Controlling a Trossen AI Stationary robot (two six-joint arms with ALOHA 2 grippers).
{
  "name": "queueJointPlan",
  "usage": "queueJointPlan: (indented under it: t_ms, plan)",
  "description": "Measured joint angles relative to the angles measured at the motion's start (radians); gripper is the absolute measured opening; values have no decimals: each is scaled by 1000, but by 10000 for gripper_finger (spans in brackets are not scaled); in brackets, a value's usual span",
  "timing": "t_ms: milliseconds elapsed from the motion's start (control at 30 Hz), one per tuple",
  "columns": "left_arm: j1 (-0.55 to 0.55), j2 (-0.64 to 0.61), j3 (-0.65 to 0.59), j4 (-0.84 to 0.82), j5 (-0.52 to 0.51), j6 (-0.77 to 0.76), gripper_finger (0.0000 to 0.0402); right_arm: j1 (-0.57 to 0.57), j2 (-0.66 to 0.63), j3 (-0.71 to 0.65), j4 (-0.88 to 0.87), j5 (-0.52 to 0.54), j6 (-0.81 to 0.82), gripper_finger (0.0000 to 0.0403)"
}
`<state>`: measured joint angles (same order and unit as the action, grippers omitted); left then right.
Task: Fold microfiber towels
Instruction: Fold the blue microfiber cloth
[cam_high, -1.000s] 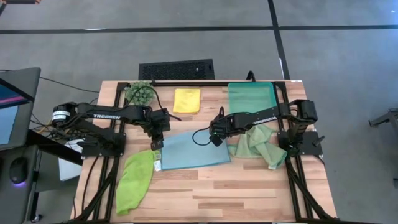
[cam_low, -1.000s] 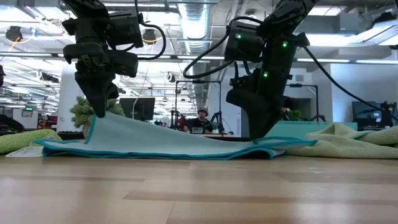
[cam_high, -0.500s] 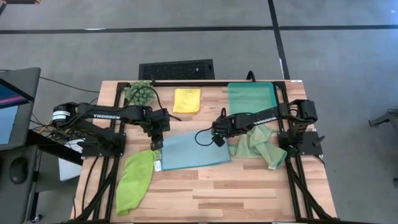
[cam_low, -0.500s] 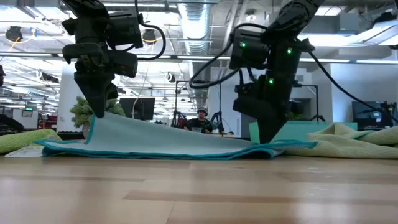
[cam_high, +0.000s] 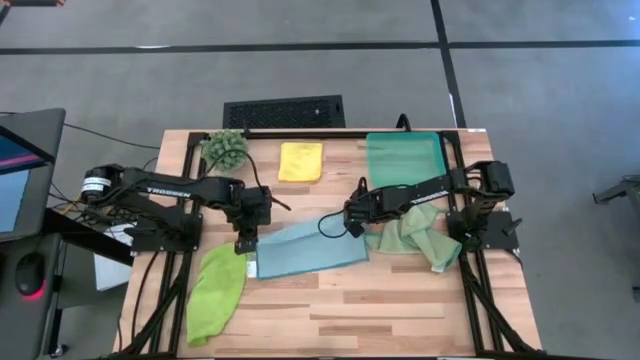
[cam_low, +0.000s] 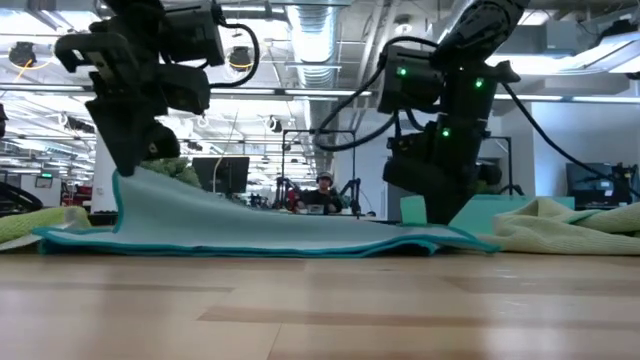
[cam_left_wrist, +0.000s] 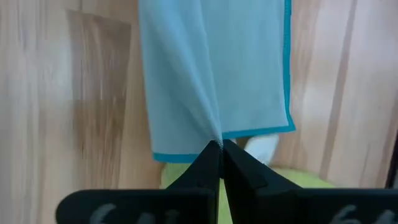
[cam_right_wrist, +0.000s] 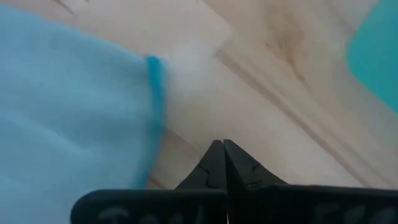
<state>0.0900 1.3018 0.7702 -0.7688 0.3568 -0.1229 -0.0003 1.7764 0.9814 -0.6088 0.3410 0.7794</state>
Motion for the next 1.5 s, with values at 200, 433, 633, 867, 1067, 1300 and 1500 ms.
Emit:
queueJointPlan:
  t_ms: [200,433,633,867,1067,1300,1500]
  plan:
    - [-1,-62,25,-27,-33,-26,0,0,-28,2,18,15,2,7]
    - [-1,-72,26,-18,-55,-41,0,-15,-88,1,152,1,-21,73]
    - [-1,-72,26,-4,-56,-45,0,-48,1,3,257,-86,-89,146]
    - [-1,-72,26,-3,-57,-46,0,-49,43,2,292,-81,-124,184]
    - [-1,-72,26,-1,-57,-46,0,-62,43,3,288,-74,-136,141]
    - [-1,-72,26,-3,-57,-46,0,-68,43,3,279,-74,-153,77]
    - [-1,-72,26,-3,-57,-46,0,-68,43,3,276,-74,-163,33]
